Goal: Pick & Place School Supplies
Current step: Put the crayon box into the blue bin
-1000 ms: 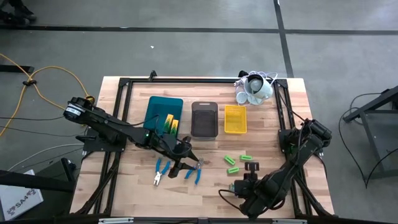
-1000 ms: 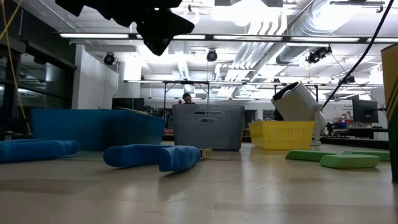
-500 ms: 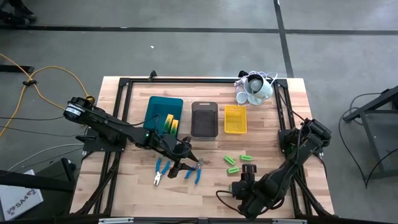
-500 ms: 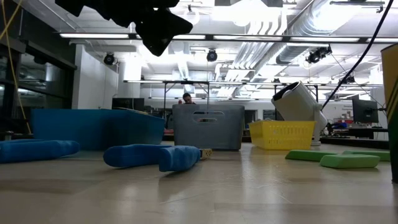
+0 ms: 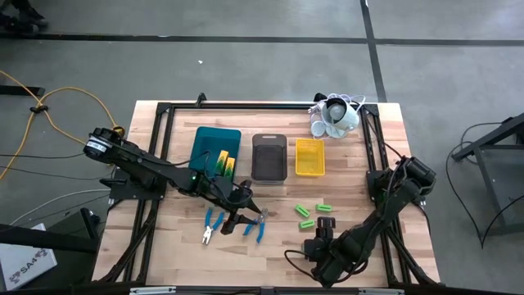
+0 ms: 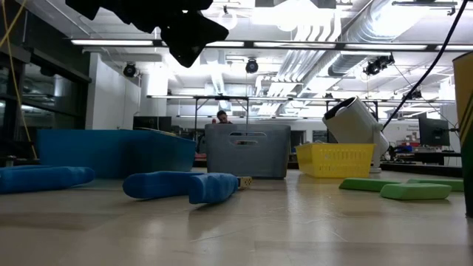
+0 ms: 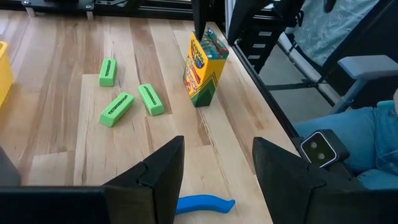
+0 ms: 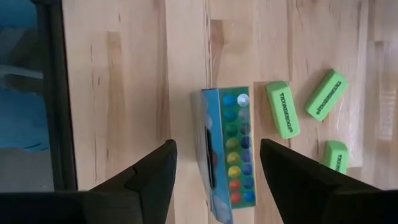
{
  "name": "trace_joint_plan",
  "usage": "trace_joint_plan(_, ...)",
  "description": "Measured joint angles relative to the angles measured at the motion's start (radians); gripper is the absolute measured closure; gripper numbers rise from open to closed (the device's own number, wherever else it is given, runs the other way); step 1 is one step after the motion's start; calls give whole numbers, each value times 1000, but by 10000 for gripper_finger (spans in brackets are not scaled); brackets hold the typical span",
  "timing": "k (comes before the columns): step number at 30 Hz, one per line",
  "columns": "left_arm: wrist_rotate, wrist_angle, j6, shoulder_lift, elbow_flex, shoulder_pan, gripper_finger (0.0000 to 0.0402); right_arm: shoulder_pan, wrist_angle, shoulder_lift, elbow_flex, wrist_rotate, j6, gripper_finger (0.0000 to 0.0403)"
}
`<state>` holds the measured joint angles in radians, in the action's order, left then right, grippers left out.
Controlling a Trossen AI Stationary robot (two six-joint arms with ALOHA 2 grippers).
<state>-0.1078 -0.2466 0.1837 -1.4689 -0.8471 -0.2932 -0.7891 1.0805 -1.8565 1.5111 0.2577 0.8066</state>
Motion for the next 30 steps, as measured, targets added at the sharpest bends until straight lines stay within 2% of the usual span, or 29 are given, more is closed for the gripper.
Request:
trace_joint_plan(7,0,0,0,0,0,0,216,6,-76,0,-76,-4,0,179)
trace_joint_plan(14,0,0,0,0,0,0,216,25,-76,0,-95,-29,0,185)
trace_joint_plan(18,0,0,0,0,0,0,216,33,-76,0,-94,-48,0,214)
trace_joint_plan(26,0,0,0,1,0,0,216,40,-76,0,-94,-88,0,299)
trace_joint_plan(30,0,0,0,1,0,0,216,40,-79,0,-93,-111,1,318)
